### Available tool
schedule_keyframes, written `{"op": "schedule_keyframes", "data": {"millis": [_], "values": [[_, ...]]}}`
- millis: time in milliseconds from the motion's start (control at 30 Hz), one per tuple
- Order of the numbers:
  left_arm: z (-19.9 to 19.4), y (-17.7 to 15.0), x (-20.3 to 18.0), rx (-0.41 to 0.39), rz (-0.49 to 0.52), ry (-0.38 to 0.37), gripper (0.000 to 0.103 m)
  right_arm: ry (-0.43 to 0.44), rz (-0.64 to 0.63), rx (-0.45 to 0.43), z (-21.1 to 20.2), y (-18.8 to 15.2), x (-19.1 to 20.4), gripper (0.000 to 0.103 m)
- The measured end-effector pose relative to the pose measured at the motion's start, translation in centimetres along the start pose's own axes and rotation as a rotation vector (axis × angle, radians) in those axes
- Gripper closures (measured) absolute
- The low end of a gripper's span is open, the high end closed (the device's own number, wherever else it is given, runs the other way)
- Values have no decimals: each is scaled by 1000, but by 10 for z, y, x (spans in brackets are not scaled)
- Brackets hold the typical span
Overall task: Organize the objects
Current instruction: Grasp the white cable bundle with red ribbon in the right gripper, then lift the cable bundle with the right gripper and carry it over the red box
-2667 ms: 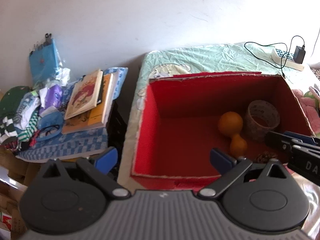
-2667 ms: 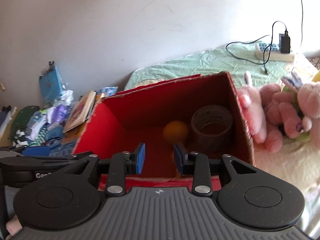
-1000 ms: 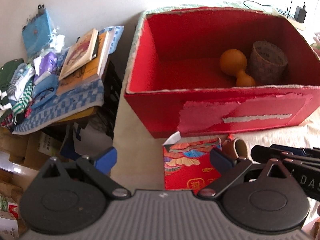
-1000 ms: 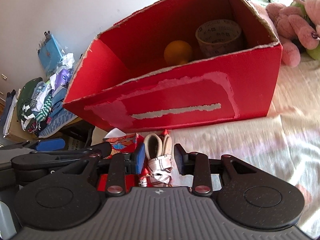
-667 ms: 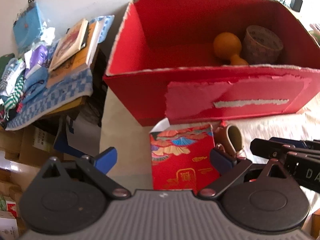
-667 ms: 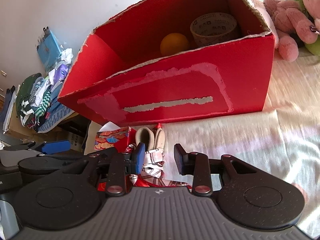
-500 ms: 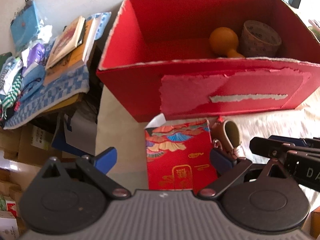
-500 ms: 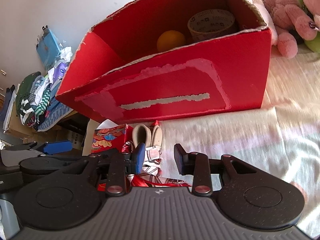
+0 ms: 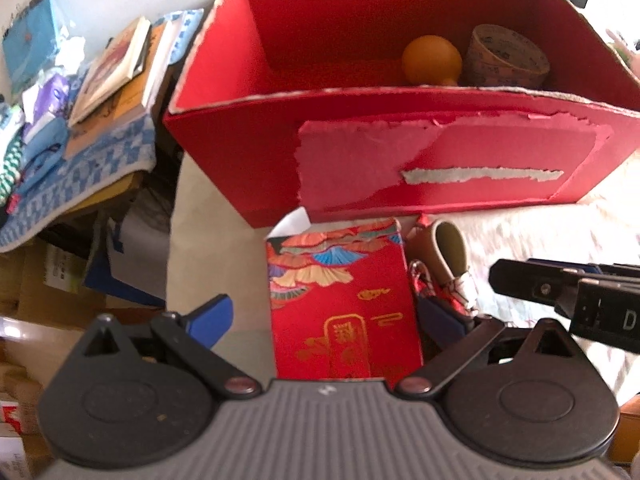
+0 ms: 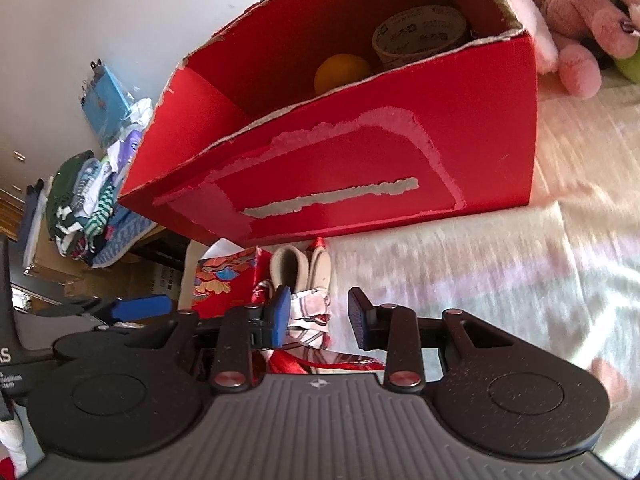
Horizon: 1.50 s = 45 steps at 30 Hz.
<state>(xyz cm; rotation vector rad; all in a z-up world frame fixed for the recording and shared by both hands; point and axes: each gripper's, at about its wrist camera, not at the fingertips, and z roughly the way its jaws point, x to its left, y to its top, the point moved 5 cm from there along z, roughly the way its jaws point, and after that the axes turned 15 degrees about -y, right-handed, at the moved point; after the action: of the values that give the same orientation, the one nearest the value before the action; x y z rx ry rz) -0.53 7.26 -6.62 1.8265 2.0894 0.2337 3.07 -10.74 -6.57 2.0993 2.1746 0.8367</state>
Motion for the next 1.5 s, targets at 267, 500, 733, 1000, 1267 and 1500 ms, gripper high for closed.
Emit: {"op": "schedule_keyframes", "data": {"millis": [267,500,733,1000,1267,1500], "values": [[-5,-10,-14,-27,33,-153,1,41,-36,29,10,-5,11,68],[-10,-15,-22,-39,94,-205,2,62,-53,75,22,-7,18,61],[-13,-15,-35,-51,170,-214,4,109,35,136,28,-7,3,73],[-14,-7,-51,-54,205,-307,5,81,127,104,15,-5,-23,75],[6,-3,-84,9,290,-356,23,54,227,85,8,-2,-46,75],[30,1,-81,75,249,-349,37,62,237,92,9,0,-47,75]]}}
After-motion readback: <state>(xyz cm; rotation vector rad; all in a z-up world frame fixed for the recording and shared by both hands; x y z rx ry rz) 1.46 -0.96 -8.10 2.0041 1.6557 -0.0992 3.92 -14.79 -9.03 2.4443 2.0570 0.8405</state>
